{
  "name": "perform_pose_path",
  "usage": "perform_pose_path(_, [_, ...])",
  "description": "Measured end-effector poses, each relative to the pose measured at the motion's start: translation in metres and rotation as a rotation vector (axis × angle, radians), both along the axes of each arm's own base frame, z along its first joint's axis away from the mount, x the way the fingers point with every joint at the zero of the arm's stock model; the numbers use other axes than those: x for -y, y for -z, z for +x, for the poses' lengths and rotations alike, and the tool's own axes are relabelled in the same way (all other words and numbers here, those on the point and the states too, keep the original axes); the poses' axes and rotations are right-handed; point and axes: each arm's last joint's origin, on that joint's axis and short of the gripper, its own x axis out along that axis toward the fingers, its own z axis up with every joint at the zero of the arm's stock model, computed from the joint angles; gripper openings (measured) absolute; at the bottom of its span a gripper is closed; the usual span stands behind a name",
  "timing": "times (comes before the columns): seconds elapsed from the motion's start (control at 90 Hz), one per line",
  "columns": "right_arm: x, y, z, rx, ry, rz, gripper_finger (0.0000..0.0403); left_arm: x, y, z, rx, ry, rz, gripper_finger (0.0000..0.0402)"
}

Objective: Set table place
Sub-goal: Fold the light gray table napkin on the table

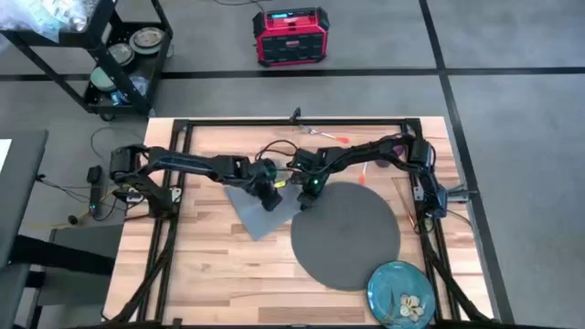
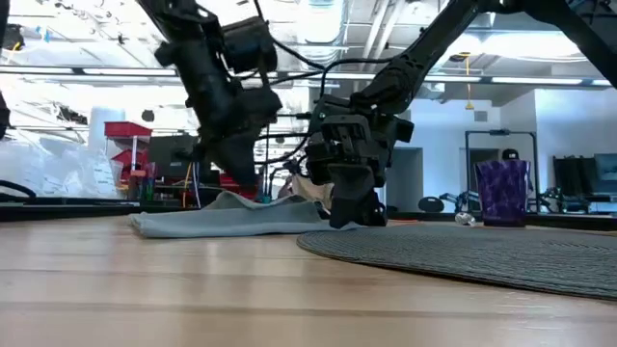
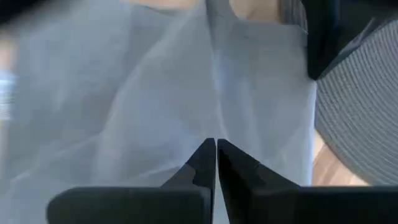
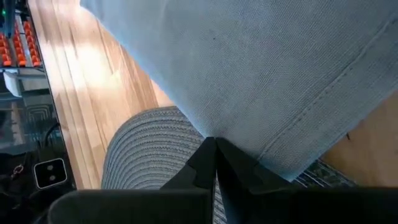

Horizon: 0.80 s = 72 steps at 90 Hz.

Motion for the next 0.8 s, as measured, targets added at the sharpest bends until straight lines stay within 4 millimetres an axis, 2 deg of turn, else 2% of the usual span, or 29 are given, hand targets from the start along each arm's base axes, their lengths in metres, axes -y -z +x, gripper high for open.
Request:
perform_pose_path(0.178, [0.0, 0.0, 0.0, 0.001, 0.0, 0.0, 0.0, -0.013, 0.012, 0.005, 0.0, -0.006, 0.009, 0.0])
perform_pose_path(0.244, [0.0, 0.0, 0.0, 0.001, -0.001, 0.0, 0.0, -0.023, 0.018, 0.004, -0.022, -0.032, 0.018, 0.0])
perform_pose_path(0.311, [0.0, 0.0, 0.0, 0.002, -0.005, -0.002, 0.0, -0.037, 0.019, 0.0, -0.061, -0.12, 0.1, 0.0])
perform_pose_path(0.378, [-0.001, 0.0, 0.0, 0.001, -0.008, -0.002, 0.0, -0.052, 0.009, -0.003, -0.069, -0.253, 0.221, 0.0])
perform_pose_path(0.467, [-0.003, 0.0, 0.0, 0.0, -0.011, -0.007, 0.0, -0.062, -0.018, -0.004, 0.007, -0.37, 0.349, 0.0])
perform_pose_path(0.578, [-0.003, 0.0, 0.0, -0.001, -0.015, -0.007, 0.0, -0.058, -0.036, -0.006, 0.065, -0.362, 0.361, 0.0])
perform_pose_path(0.8, [-0.002, 0.0, 0.0, -0.001, -0.019, -0.01, 0.0, -0.026, -0.039, -0.009, 0.03, -0.267, 0.265, 0.0])
